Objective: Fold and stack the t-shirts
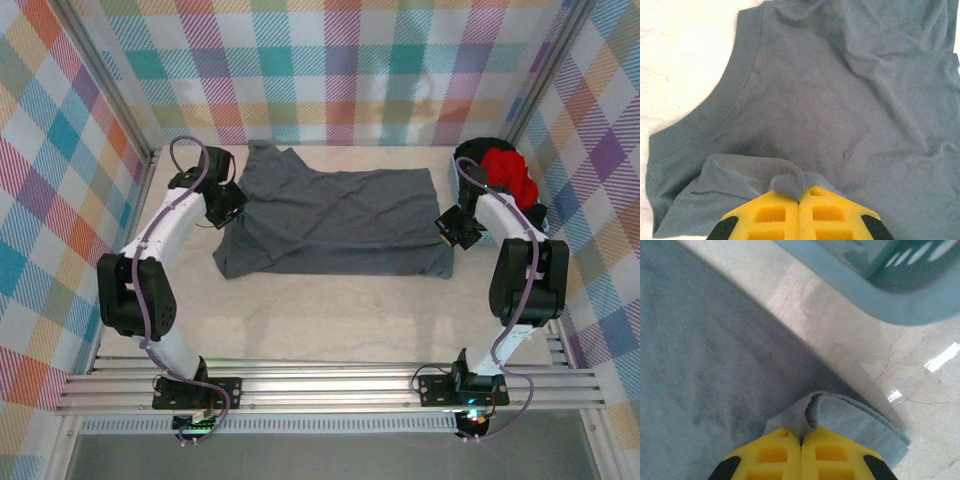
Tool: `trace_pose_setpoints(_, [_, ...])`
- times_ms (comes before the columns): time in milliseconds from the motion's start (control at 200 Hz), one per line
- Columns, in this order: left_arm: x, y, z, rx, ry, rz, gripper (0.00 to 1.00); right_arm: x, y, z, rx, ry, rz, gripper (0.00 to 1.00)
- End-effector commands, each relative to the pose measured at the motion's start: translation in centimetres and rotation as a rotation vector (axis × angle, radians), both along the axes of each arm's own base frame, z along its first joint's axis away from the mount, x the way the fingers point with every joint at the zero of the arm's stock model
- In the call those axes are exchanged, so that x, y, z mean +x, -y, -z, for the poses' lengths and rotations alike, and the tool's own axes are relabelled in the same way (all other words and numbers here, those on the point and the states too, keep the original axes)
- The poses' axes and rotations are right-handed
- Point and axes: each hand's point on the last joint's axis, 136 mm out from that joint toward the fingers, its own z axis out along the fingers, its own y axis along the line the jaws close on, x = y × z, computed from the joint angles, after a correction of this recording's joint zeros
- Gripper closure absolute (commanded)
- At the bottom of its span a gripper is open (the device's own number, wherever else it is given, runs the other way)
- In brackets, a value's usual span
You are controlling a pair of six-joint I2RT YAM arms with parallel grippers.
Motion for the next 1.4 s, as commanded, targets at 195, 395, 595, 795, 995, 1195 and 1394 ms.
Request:
trace_pose_setpoints(195, [2.8,-0.6,1.9,0.010,-0.023,0.021,1.00,1.9,-0.6,0.9,0.016,-0.010,-0.064,1.00])
trace_pose_setpoints(395, [4.7,-0.8,3.8,0.006,-0.060,0.042,1.00,3.4,-1.0,1.4,0.007,-0.022,-0.110,1.00])
trace_pose_setpoints(595, [5.2,-1.5,2.4,0.036,-0.044,0.053,0.59,4.1,-1.0,-0.6,-0.021,0.019,-0.160,0.76])
trace_pose_setpoints(795, [-2.8,-1.8,2.5,-0.018,-0.112,-0.006,0.49,0.6,-0.6,-4.0,-0.063,0.063,-0.203,0.54])
trace_pose_setpoints(995, [-11.4,0.4,7.8,-0.278,-0.190,-0.152,0.49,-7.4,-1.0,-1.9,0.021,0.058,-0.050,0.60])
trace_pose_setpoints(1195, [-11.1,1.0,9.2,-0.397,-0.114,-0.262,0.39,-9.8,-0.8,0.4,0.127,0.096,0.148,0.59])
trace_pose_setpoints(1394, [-12.7,0.4,11.8,-0.366,-0.213,-0.320,0.44,-10.4,-0.7,2.4,0.208,0.045,0.306,0.58])
